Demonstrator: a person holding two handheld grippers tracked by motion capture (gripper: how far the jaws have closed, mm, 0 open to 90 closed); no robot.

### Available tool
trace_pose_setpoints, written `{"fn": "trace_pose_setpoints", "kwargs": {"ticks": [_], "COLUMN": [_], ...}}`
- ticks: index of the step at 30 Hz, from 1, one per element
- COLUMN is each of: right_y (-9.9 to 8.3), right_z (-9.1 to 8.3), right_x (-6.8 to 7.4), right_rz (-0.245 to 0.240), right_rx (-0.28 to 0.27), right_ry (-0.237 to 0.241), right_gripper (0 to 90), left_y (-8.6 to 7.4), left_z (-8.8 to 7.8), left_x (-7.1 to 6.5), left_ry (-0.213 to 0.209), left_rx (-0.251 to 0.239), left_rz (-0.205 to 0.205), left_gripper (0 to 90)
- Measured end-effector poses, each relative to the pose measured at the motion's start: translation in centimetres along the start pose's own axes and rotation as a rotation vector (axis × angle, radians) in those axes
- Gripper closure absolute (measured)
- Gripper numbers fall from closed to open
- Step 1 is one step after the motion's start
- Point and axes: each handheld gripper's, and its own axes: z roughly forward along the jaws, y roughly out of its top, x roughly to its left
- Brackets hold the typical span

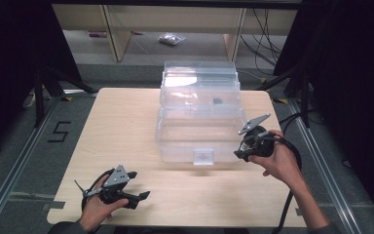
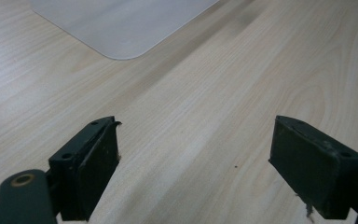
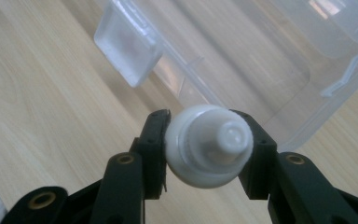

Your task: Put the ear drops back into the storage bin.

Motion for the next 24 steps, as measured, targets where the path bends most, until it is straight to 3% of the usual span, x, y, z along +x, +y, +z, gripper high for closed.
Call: {"fn": "trace_pose_setpoints", "kwargs": {"ticks": [9,14,16,18,23,24], "right_y": [1.7,2.5,3.0,3.4,4.1,4.5], "right_z": [-0.2,0.2,0.5,0.7,1.2,1.7], "right_x": [-1.4,-2.0,-2.5,-2.7,-3.3,-3.7], "right_rz": [0.019,0.028,0.029,0.047,0.036,0.054], "right_rx": [0.007,0.009,0.008,0.016,0.017,0.022], "right_ry": [0.003,0.010,0.009,0.010,0.005,0.004], "right_gripper": [60.1,60.1,60.1,60.1,60.1,60.1], "left_y": [0.0,0.0,0.0,0.0,0.0,0.0], "left_z": [0.0,0.0,-0.1,-0.1,0.0,0.0], "left_x": [0.0,0.0,0.2,0.1,0.0,0.0], "left_ry": [0.001,-0.002,0.005,0.003,-0.001,-0.001], "left_rx": [-0.002,0.003,0.014,0.012,-0.002,-0.001], "left_rz": [-0.003,-0.005,0.012,0.008,-0.003,-0.003], "left_gripper": [14.8,14.8,14.8,14.8,14.8,14.8]}}
